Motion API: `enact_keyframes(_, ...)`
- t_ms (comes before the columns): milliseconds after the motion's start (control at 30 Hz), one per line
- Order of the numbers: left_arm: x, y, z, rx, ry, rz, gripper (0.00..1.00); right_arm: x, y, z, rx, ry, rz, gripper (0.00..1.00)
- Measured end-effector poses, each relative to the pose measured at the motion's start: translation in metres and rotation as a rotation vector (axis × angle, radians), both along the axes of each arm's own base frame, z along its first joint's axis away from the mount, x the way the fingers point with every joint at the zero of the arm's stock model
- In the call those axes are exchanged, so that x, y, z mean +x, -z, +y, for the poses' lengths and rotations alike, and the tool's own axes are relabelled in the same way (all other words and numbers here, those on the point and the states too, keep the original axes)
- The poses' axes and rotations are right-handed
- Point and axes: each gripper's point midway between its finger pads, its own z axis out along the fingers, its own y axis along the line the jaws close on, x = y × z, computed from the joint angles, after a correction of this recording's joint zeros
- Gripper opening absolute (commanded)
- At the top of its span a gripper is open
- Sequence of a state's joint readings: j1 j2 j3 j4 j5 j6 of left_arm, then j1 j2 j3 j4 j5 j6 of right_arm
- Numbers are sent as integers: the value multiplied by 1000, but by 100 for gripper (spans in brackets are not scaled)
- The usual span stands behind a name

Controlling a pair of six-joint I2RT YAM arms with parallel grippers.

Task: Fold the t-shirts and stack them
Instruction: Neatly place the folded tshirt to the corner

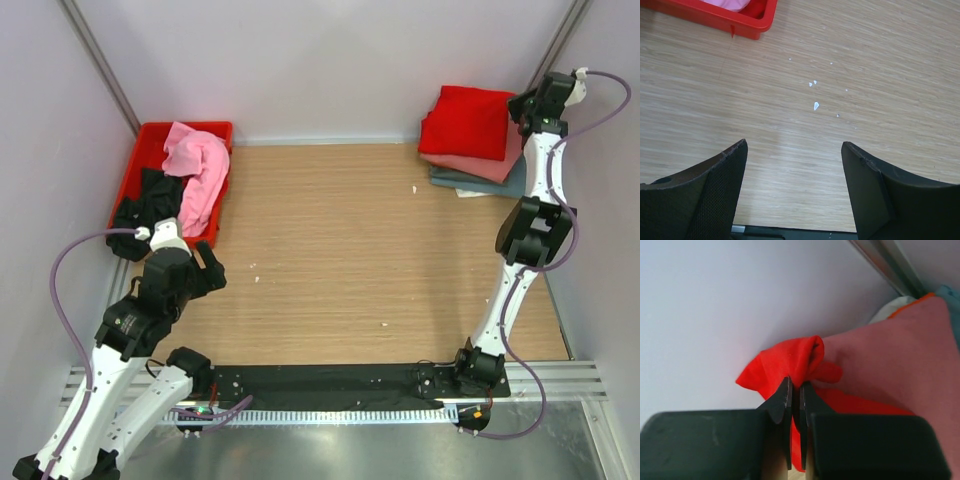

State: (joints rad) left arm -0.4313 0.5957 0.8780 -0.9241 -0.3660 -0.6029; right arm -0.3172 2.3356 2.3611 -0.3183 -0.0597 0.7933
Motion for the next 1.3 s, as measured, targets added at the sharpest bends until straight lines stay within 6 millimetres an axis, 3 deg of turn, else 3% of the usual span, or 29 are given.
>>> enact_keyframes(200,0,0,0,-1,1,0,77,-14,22,-19,-20,99,75,1)
enact_keyframes(433,0,0,0,-1,1,0,77,-38,41,-59,-5,201,148,1)
enact_keyframes(600,0,0,-1,-2,2,0,76,-36,42,-63,-28,207,153,68)
enact_keyframes(700,0,0,-1,-2,2,0,77,-34,42,-66,-44,205,154,79)
enact_keyframes(933,0,0,0,-3,2,-3,77,-44,40,-67,-82,211,183,86)
enact_keyframes(1067,0,2,0,-3,1,1,78,-87,23,-61,-92,242,200,88)
enact_keyframes(1200,0,2,-1,-4,1,1,78,-139,-15,-54,-97,269,117,86)
enact_keyframes(1300,0,1,-1,-9,1,-9,78,-150,-33,-51,-90,257,37,83)
